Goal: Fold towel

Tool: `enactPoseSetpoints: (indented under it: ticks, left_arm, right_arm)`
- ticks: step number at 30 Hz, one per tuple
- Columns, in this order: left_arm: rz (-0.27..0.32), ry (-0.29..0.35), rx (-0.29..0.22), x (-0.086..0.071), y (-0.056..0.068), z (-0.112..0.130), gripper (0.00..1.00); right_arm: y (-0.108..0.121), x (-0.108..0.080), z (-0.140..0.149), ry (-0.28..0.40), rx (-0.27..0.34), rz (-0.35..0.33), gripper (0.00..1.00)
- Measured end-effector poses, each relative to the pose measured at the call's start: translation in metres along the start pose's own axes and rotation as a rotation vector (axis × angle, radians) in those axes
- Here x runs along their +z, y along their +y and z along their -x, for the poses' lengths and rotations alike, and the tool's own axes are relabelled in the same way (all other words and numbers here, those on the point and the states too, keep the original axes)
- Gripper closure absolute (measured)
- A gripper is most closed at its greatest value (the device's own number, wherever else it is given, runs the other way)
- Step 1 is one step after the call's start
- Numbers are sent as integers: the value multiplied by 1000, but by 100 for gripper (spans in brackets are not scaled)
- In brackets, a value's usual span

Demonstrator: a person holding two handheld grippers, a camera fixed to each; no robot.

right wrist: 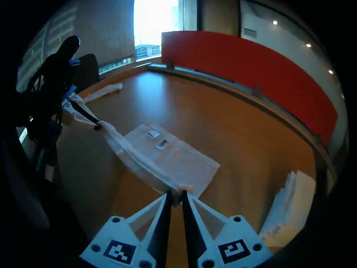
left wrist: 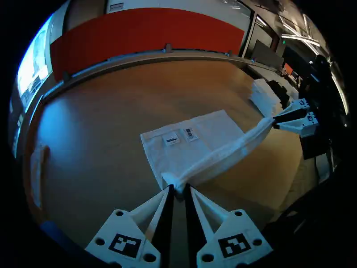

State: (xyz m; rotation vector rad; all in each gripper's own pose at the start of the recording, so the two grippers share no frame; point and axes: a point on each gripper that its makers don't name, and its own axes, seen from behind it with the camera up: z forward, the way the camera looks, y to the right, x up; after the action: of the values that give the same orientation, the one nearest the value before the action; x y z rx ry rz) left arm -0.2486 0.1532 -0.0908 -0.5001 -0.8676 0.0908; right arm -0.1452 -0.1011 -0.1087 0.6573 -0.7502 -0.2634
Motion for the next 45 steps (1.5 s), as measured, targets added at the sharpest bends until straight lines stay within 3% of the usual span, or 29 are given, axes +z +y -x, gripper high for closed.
enactPoseSetpoints:
  ticks: [24, 35, 45]
  left_arm:
    - [-65, -6, 10, 32, -27, -28, 83]
    - [-75, -21, 19, 45, -33, -28, 80]
    - [-95, -33, 24, 66, -41, -26, 78]
  right_arm:
    - [31, 33, -21, -1, 4, 34, 83]
    - [35, 44, -17, -16, 9, 38, 83]
    - [45, 65, -10, -40, 12, 45, 83]
